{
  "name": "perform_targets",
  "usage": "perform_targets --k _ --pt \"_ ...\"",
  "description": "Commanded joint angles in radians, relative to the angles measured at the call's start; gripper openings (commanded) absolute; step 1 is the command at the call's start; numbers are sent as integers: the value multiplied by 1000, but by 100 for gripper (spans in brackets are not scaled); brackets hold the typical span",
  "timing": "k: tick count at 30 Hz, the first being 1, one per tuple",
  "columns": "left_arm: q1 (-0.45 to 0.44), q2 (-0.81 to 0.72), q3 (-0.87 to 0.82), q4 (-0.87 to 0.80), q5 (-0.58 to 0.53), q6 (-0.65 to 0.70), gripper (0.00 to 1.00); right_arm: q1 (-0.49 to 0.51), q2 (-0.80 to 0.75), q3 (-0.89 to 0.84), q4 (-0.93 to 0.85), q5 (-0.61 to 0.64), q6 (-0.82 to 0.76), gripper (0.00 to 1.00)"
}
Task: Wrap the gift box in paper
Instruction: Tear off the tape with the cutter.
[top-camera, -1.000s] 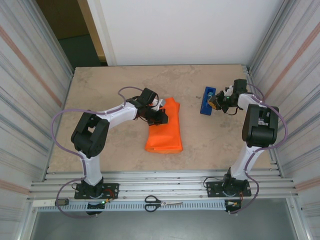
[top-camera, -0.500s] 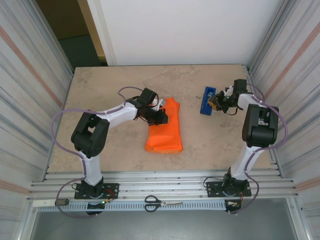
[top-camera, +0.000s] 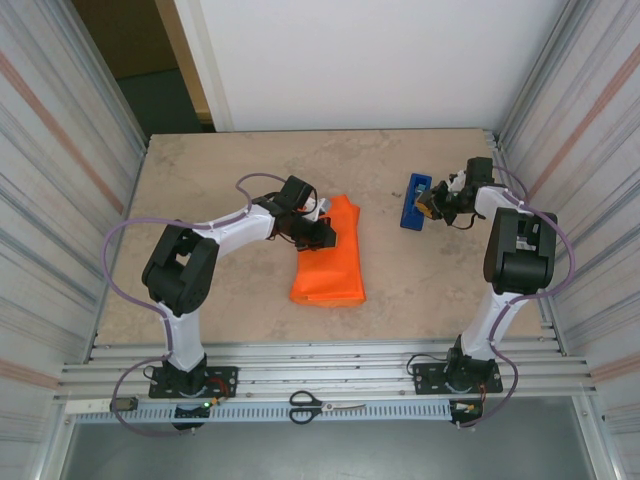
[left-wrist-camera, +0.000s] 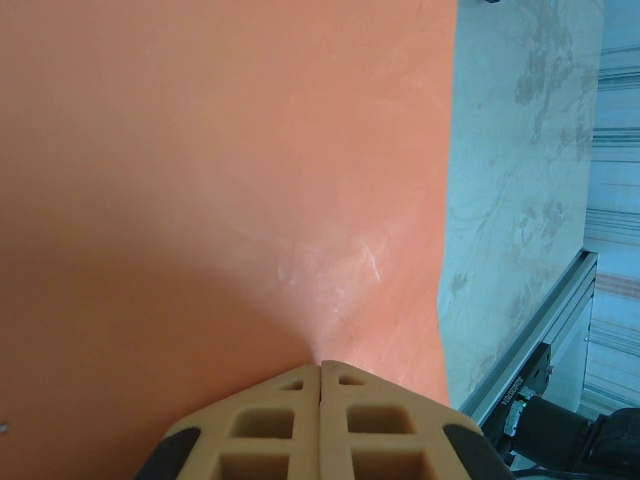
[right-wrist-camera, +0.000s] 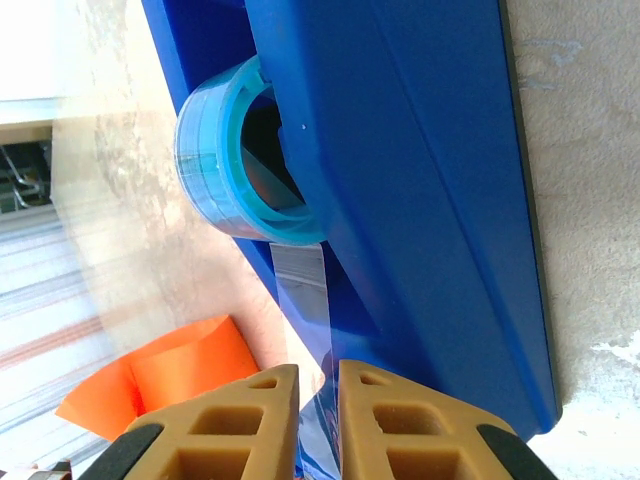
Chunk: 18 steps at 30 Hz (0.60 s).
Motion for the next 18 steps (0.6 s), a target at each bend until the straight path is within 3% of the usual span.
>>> perform_targets --k 1,9,18 --pt "-14 84 -47 -61 -52 25 0 10 19 25 -29 -20 -4 18" --pt "-14 82 -47 -62 -52 24 0 8 20 24 -26 -18 -2 15" --pt "-13 91 -54 -64 -54 30 0 8 -1 37 7 -76 21 0"
